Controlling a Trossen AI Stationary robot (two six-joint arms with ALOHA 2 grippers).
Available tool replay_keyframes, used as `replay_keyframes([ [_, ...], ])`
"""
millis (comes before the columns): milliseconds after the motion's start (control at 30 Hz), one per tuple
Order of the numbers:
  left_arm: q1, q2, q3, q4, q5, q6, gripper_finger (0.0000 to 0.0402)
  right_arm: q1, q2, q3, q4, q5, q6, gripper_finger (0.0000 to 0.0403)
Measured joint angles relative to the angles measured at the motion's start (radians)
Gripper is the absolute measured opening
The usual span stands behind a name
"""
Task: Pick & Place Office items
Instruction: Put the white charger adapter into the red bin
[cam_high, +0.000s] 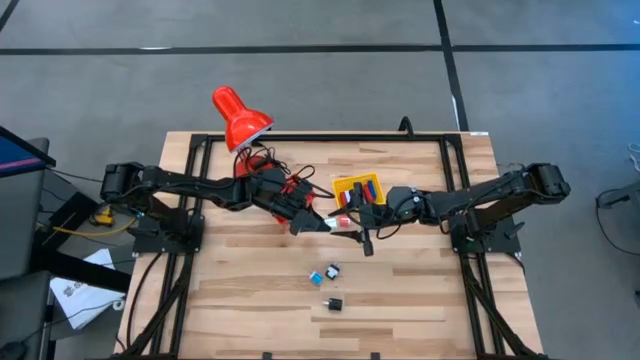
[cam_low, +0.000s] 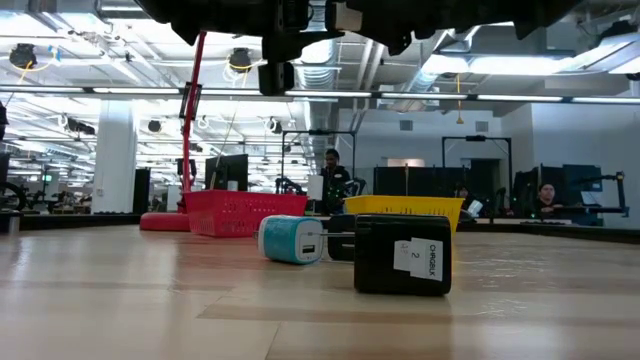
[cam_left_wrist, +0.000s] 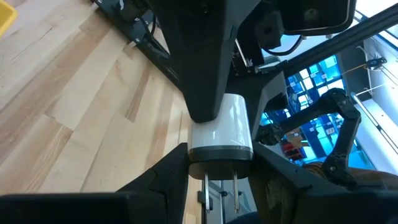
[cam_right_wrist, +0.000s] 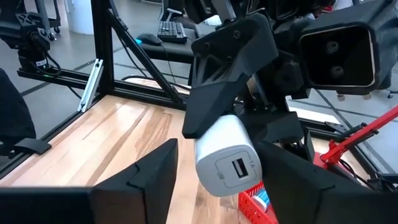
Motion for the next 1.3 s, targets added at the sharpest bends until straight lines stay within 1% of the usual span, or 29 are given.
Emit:
replay_keyframes([
  [133,0.0,0.0,0.0,0.001,0.001,0.0,0.0137,0.0,0.0,0.0,0.0,0.0,0.0,0.0198],
  [367,0.0,0.0,-0.001,0.021,0.009,-0.007,0.0137,0.0,-0.001,0.0,0.001,-0.002,-0.006,0.0133],
  [400,0.0,0.0,-0.001,0.024,0.01,-0.008,0.0137,0.0,-0.002,0.0,0.002,-0.002,-0.008,0.013],
  [500,0.0,0.0,-0.002,0.025,0.009,-0.009,0.0143,0.0,-0.002,0.0,0.001,-0.002,-0.007,0.013],
  [767,0.0,0.0,-0.002,0.038,-0.001,-0.027,0.0182,0.0,-0.001,0.0,-0.003,0.0,0.005,0.013],
  [867,0.0,0.0,-0.002,0.041,-0.001,-0.047,0.0206,0.0,0.0,0.0,-0.006,0.0,0.032,0.0133],
  [1033,0.005,0.0,-0.001,0.041,0.0,-0.048,0.026,0.0,-0.001,0.0,-0.016,0.004,0.074,0.0127],
  [1167,0.016,-0.019,-0.002,0.046,-0.014,-0.026,0.0288,0.007,-0.02,0.0,-0.045,0.068,0.09,0.0127],
  [1300,0.013,-0.065,-0.01,0.045,-0.109,-0.017,0.0298,0.007,-0.063,0.0,-0.083,0.133,0.104,0.0127],
])
